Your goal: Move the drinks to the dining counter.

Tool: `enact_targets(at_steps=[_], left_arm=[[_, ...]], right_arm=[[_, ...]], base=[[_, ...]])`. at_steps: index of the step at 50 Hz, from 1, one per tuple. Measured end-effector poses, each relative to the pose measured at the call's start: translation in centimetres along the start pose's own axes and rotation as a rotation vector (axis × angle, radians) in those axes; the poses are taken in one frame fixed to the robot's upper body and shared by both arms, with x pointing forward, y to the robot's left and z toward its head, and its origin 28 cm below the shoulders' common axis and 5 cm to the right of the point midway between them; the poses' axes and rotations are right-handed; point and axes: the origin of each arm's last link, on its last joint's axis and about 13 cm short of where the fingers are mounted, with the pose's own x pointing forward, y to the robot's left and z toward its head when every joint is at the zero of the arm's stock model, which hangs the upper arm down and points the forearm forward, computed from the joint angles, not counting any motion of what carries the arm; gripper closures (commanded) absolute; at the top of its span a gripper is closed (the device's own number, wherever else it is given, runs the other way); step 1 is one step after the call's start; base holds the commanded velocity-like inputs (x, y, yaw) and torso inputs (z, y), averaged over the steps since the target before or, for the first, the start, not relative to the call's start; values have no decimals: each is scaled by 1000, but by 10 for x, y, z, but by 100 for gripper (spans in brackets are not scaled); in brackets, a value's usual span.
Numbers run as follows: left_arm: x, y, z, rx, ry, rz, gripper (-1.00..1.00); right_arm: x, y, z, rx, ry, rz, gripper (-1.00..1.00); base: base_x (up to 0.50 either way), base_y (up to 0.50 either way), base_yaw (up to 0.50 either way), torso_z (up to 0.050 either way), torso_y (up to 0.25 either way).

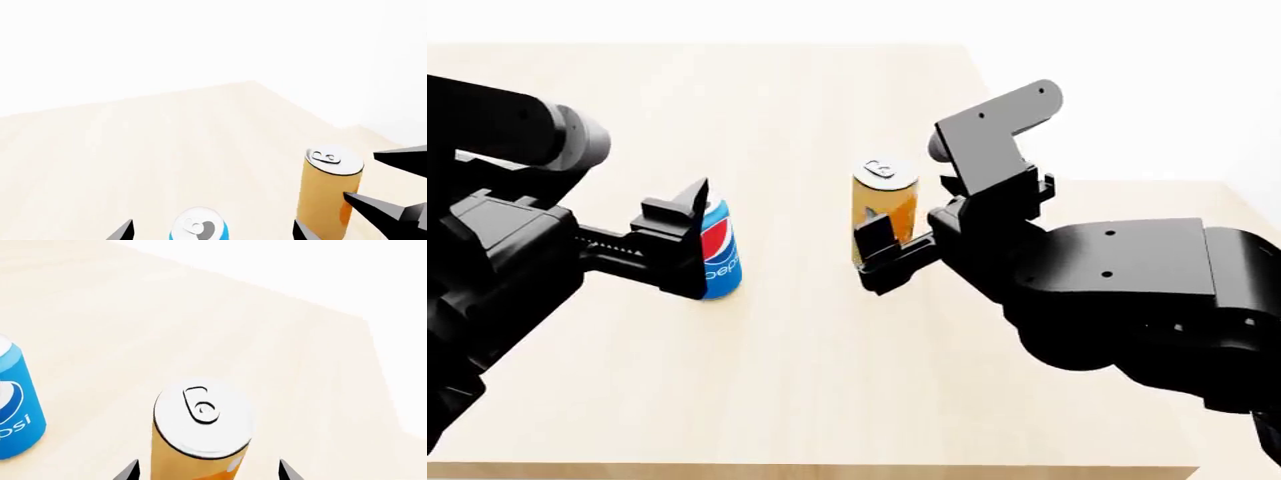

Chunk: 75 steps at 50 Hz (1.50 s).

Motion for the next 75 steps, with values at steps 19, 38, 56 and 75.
enact_targets(at_steps=[19, 38, 56, 75], left_arm=[[-1, -1, 1, 2, -3, -2, -100], [-13, -7, 6, 8, -25, -17, -100], [-26, -14, 14, 36, -68, -8, -100], [-29, -16, 17, 51, -81, 0, -100]], right_arm=[[-24, 2, 18, 16, -49, -16, -100], [-86, 2, 42, 2, -250, -242, -100], [-125, -5, 59, 65, -431, -424, -100], [-138, -6, 64, 130, -504, -452, -100]], base=[[0, 0, 0, 0, 0], [-194, -1, 0, 0, 1], [-479, -154, 0, 0, 0], [-131, -501, 0, 0, 0]])
